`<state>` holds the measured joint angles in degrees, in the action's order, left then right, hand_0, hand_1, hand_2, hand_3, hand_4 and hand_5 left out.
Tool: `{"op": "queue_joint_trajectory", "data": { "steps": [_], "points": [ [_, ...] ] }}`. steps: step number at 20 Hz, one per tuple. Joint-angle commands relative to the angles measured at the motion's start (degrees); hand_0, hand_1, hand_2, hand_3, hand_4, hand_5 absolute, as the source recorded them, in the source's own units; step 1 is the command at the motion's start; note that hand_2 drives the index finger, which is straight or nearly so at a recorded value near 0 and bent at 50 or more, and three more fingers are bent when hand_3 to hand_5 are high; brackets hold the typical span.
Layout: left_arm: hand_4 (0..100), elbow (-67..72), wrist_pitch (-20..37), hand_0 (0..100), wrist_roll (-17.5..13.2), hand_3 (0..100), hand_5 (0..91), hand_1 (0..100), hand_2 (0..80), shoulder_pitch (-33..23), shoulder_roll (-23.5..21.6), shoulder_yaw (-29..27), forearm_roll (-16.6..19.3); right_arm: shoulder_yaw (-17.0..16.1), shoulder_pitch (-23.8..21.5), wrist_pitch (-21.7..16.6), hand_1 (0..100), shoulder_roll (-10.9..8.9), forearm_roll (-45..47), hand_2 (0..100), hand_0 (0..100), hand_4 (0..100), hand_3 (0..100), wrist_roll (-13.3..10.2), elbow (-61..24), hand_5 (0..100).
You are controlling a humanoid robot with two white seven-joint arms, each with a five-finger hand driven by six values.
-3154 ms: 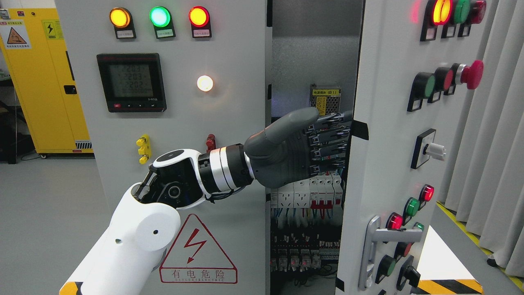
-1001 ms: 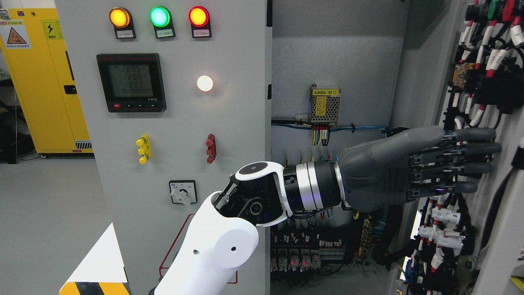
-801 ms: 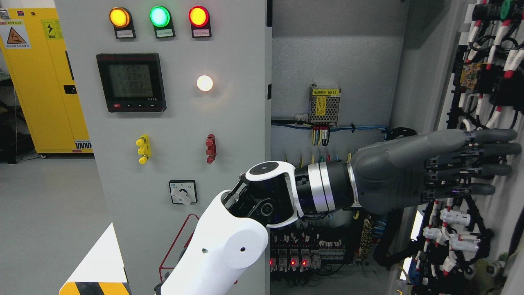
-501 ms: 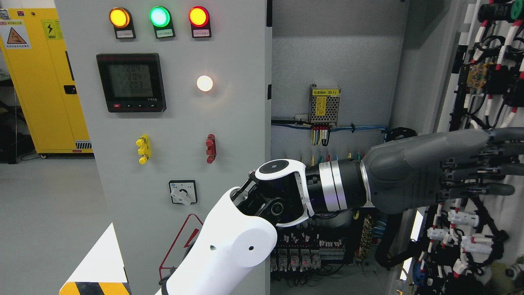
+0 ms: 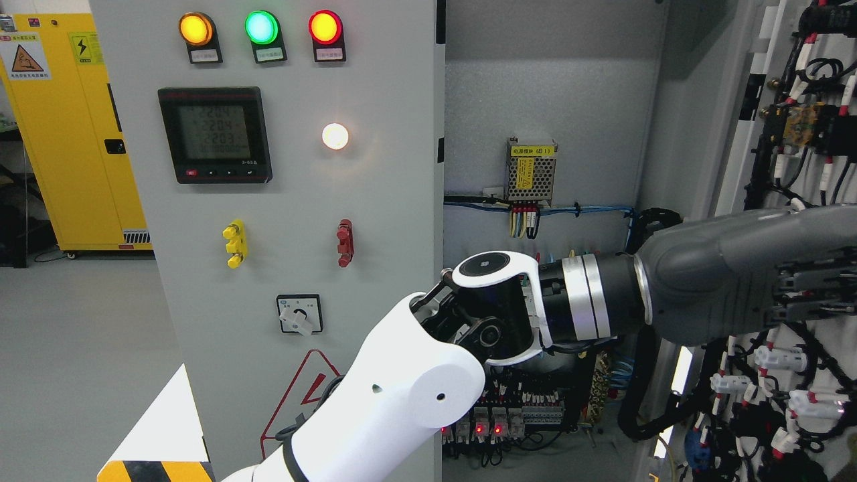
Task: Open door with both hands
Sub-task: 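Push the button door outward with the left hand, swinging it open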
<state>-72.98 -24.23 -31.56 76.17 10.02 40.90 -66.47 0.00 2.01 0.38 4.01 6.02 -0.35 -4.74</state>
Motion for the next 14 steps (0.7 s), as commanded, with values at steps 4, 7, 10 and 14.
{"op": "queue_joint_trajectory", "data": {
  "steps": [4,7,10,14],
  "points": [
    [0,1.35,-0.64,12,0.44,0,0.0,56,0.0,-0.23,0.27,3.40,-0.50,1.67,0.01,-0.03,50,0.03,0.05,4,0,0,0,0.00,-0.09,0],
    [0,0.74,-3.44,12,0.44,0,0.0,56,0.0,-0.76,0.27,-3.35,0.37,1.67,0.01,-0.03,50,0.03,-0.04,4,0,0,0,0.00,0.00,0],
    [0,-2.86,-5.38,12,0.44,0,0.0,56,0.0,-2.68,-0.17,-8.28,5.02,1.67,-0.08,-0.03,50,0.03,0.05,4,0,0,0,0.00,0.00,0],
    [0,-8.91,-7.32,12,0.53,0,0.0,56,0.0,-8.74,-1.57,-11.81,8.90,1.67,0.01,-0.03,50,-0.06,-0.04,4,0,0,0,0.00,0.00,0]
  ]
}}
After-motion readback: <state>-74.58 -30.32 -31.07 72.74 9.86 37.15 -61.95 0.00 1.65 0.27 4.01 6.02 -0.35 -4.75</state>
